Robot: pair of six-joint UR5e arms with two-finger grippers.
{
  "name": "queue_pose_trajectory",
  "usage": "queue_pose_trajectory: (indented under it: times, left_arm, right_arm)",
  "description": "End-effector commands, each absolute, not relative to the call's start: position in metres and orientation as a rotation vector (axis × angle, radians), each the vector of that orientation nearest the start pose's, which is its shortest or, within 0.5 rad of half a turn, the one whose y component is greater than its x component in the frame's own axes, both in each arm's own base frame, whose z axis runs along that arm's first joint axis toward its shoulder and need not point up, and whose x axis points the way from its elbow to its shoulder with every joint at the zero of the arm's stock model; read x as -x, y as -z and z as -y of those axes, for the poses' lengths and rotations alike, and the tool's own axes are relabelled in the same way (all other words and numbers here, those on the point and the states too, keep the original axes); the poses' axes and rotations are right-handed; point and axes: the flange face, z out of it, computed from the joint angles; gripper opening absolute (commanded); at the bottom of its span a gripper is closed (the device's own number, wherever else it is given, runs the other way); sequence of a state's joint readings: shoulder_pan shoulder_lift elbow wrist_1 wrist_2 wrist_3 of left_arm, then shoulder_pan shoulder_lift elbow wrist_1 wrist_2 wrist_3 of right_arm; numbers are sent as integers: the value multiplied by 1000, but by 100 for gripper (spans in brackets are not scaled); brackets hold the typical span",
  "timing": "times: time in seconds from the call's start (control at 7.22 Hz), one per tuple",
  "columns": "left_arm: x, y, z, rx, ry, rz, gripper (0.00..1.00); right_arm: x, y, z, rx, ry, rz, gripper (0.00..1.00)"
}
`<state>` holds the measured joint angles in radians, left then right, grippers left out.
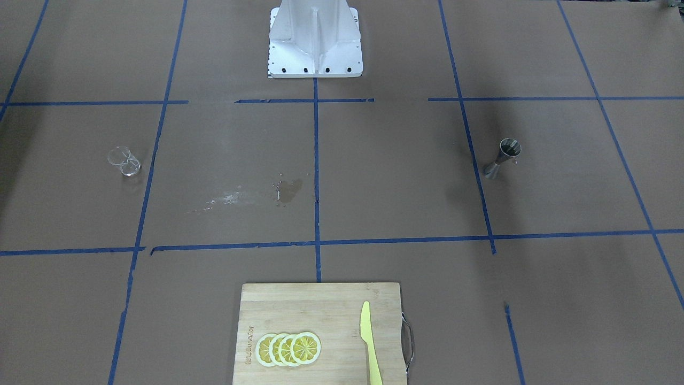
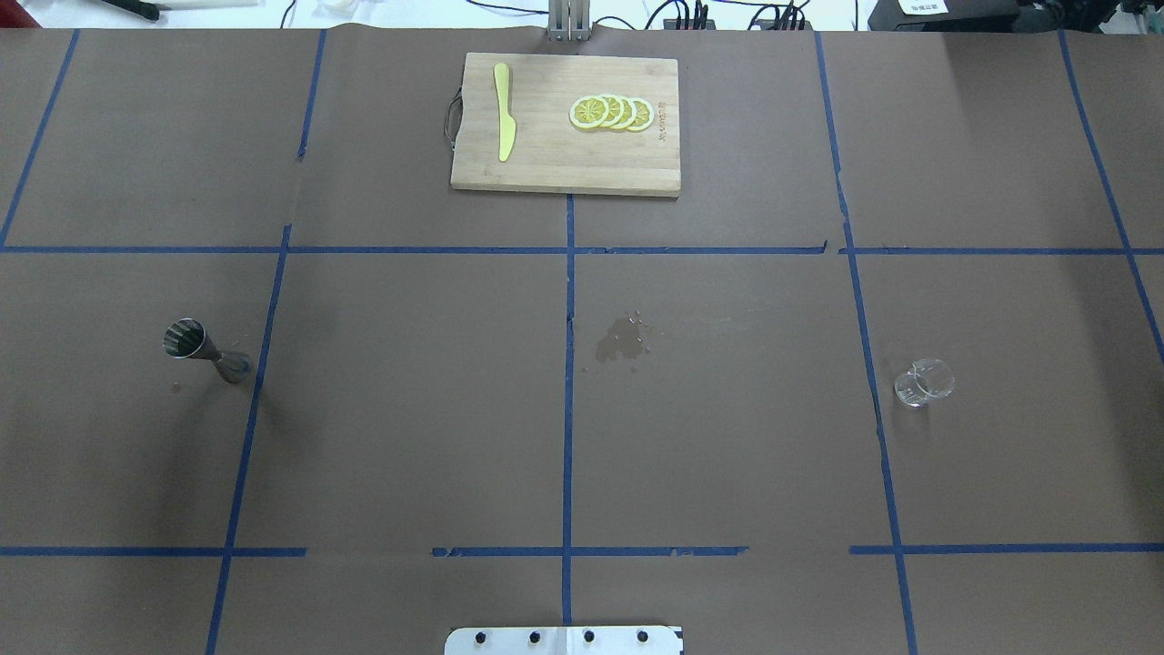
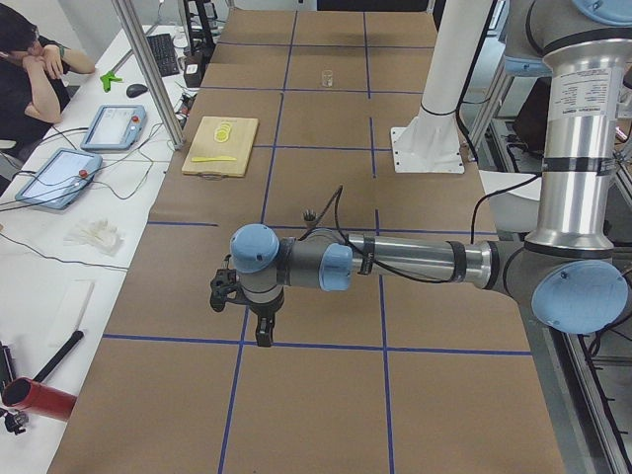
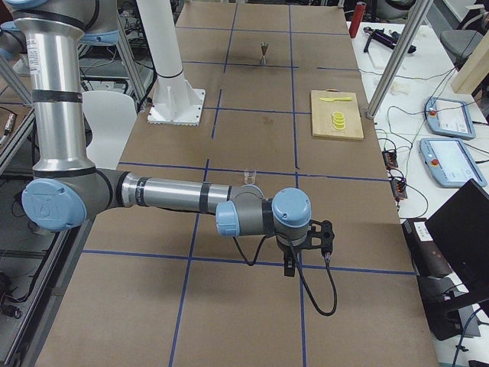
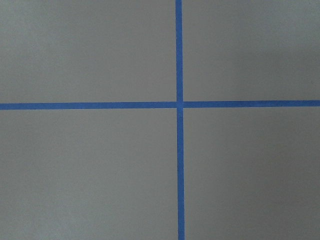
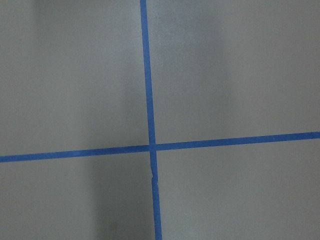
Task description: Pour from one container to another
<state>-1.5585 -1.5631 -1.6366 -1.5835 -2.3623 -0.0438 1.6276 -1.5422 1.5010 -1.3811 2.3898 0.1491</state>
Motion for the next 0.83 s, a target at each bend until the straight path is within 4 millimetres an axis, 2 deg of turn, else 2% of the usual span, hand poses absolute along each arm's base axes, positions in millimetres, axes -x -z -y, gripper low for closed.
queue_pose_trajectory:
  times: [0.0, 0.42, 0.69]
  left_arm:
    - [56, -625, 494, -50, -6, -791, 100]
    - [57, -624, 494, -54, -11, -785, 100]
    - [57, -624, 494, -54, -11, -785, 100]
  right_arm:
    - [-90, -656, 509, -107, -131, 822, 100]
    - [-89, -659, 506, -97, -123, 823, 100]
    - [-75, -666, 503, -52, -106, 824, 100]
